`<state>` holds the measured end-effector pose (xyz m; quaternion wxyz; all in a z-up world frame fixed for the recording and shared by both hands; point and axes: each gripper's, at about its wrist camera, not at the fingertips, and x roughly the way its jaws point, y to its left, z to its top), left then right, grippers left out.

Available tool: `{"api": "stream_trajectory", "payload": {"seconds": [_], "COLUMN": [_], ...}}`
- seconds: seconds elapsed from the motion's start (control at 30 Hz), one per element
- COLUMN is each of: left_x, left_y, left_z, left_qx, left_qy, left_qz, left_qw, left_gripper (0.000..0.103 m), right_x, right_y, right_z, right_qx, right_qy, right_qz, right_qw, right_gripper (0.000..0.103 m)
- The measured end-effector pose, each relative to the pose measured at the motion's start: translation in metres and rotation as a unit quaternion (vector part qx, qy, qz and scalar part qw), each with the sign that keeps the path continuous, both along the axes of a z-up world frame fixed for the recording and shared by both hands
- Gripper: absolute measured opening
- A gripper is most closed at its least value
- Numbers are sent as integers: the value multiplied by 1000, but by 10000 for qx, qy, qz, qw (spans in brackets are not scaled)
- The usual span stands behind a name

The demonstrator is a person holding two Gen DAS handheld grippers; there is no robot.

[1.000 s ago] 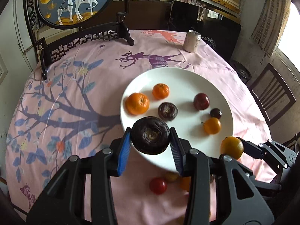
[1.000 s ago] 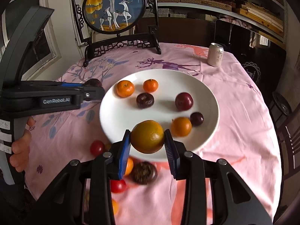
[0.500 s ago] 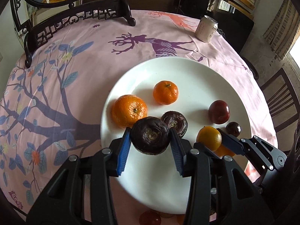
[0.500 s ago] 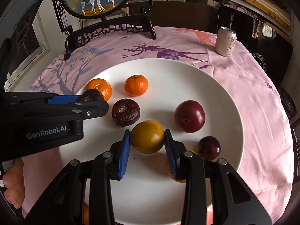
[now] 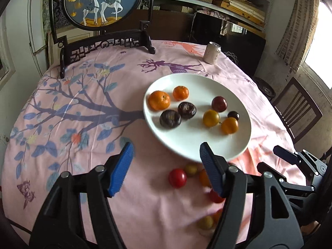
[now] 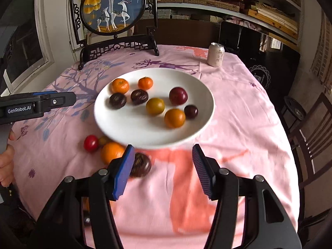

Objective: Organize fruits
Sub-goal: 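Lower the citrus and mangosteen onto the white plate and open both tools, then grasp a dark plum with the right tool while the left grasps a small brown kiwi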

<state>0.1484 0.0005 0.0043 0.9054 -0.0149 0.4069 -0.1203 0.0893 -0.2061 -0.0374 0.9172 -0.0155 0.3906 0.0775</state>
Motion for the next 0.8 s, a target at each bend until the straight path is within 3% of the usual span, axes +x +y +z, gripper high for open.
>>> {"api": "stream_trajectory", "payload": {"seconds": [0.2, 0.27, 0.7, 0.8], "left_x": [-42, -52, -64, -68], "left_y": [6, 7, 31, 34], "left_z": [-28, -32, -52, -52], "left_qx": [122, 210, 359, 373], "left_qy": [165, 131, 367, 378], "left_qz": [-52, -3, 312, 321], "left_qw": [9998, 9997, 9982, 9981], "left_gripper": [69, 79, 80, 80], "right_x": [-51, -60, -85, -83], "right_y": [15, 23, 68, 77], "right_z": [-10, -9, -26, -30], "right_qx": [80, 41, 394, 376], "right_qy": [153, 142, 438, 481], "right_qz": [192, 296, 963, 1052], "right_qw": [9997, 9995, 9936, 9926], "right_gripper": [58, 58, 58, 50]}}
